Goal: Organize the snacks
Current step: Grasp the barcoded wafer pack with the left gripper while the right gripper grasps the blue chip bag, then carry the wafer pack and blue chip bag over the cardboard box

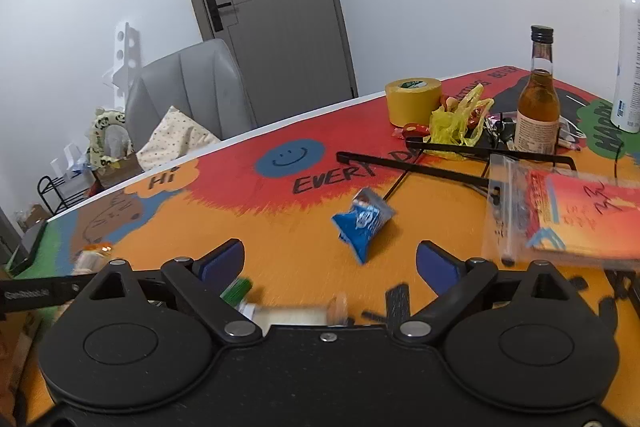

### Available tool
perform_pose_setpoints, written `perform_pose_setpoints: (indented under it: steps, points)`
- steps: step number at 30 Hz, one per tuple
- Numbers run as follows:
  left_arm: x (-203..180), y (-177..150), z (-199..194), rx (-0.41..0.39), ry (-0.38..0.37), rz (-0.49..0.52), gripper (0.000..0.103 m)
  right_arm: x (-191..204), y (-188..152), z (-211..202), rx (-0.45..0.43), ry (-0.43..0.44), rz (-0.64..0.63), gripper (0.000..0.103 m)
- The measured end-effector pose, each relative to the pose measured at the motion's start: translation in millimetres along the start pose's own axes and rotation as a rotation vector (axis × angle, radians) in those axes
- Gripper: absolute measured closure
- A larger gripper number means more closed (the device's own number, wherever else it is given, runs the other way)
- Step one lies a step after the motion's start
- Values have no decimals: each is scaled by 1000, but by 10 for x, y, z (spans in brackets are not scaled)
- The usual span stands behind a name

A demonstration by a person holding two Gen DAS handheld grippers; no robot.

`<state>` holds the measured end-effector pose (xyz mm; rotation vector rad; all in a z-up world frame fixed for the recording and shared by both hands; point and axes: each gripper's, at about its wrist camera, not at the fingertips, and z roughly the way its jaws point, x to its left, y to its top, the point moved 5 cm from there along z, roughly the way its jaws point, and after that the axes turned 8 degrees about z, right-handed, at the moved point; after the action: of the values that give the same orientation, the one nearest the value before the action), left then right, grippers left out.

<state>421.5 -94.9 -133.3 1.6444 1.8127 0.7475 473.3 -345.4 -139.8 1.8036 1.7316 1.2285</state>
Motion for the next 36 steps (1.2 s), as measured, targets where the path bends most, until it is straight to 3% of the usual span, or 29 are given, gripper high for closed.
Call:
perform_pose_setpoints:
  steps: [9, 15, 17, 18, 19, 26, 36]
  points:
    - [-4, 253, 246, -19, 3, -4, 69, -56, 127, 428, 19, -32, 10, 15]
    - [34, 290, 384, -9, -20, -26, 69, -52, 119, 688, 27, -96, -22, 25]
    - [31, 285, 412, -5, -32, -25, 69, -69, 87, 745, 35, -109, -6, 43]
    - [33, 280, 424, -3, -31, -22, 69, -76, 71, 771, 46, -110, 2, 59]
    - [33, 271, 437, 2, -33, -21, 69, -83, 52, 783, 45, -122, 5, 68]
    - [18, 254, 379, 6, -36, -23, 69, -81, 5, 576, 9, -109, 7, 73]
    - [-23, 191, -69, -22, -62, -15, 69, 75, -48, 4, -45, -86, 10, 73]
